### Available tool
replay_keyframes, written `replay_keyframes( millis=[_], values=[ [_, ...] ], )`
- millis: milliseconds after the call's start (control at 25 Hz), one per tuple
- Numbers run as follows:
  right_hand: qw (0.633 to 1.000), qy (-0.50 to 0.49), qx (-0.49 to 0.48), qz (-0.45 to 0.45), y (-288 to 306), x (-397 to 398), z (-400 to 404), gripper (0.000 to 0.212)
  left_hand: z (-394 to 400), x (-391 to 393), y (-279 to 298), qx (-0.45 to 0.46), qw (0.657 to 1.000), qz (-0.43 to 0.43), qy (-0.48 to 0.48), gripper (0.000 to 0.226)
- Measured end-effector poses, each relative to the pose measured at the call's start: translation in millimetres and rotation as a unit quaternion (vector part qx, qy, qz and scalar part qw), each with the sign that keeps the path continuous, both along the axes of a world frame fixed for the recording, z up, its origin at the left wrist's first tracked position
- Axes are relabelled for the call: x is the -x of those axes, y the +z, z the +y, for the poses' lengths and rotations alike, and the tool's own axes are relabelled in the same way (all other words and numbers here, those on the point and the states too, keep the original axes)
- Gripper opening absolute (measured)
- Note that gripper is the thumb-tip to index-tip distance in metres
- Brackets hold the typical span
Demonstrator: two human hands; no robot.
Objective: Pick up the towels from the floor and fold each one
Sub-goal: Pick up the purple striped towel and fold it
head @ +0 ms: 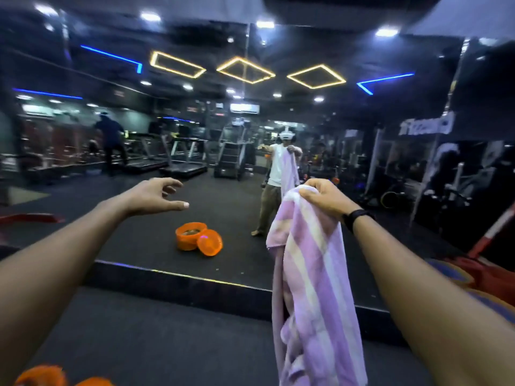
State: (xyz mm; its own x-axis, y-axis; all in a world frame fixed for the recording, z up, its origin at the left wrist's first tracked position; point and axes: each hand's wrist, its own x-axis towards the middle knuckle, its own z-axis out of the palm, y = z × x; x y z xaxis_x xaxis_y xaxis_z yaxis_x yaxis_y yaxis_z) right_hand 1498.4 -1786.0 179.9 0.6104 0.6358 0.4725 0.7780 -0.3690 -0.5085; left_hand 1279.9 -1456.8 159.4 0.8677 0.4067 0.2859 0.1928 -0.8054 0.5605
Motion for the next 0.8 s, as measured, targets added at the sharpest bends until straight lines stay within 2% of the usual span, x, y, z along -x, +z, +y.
replay_keyframes(
  millis=[120, 320, 520, 680, 800],
  values=[
    [0.996, 0.088, 0.013, 0.007, -0.5, 51.5, 90.3, 0.011, 51.7, 95.8, -5.7, -0.008, 0.997, 0.02, 0.075, 0.081],
    [0.978, 0.204, 0.023, 0.026, -18.0, 167.9, 245.9, 0.017, 129.7, 282.3, -23.4, 0.009, 0.98, 0.046, 0.194, 0.07],
    [0.972, 0.224, 0.067, 0.003, -33.7, 289.4, 376.9, 0.022, 197.0, 446.0, -38.5, 0.009, 0.96, 0.055, 0.273, 0.057],
    [0.97, 0.231, 0.073, -0.013, -42.3, 386.6, 477.8, 0.022, 249.2, 554.4, -49.8, 0.015, 0.941, 0.069, 0.332, 0.066],
    [0.969, 0.233, 0.076, -0.01, -53.9, 442.9, 541.7, 0.018, 285.5, 603.7, -51.8, 0.006, 0.93, 0.082, 0.358, 0.067]
  ],
)
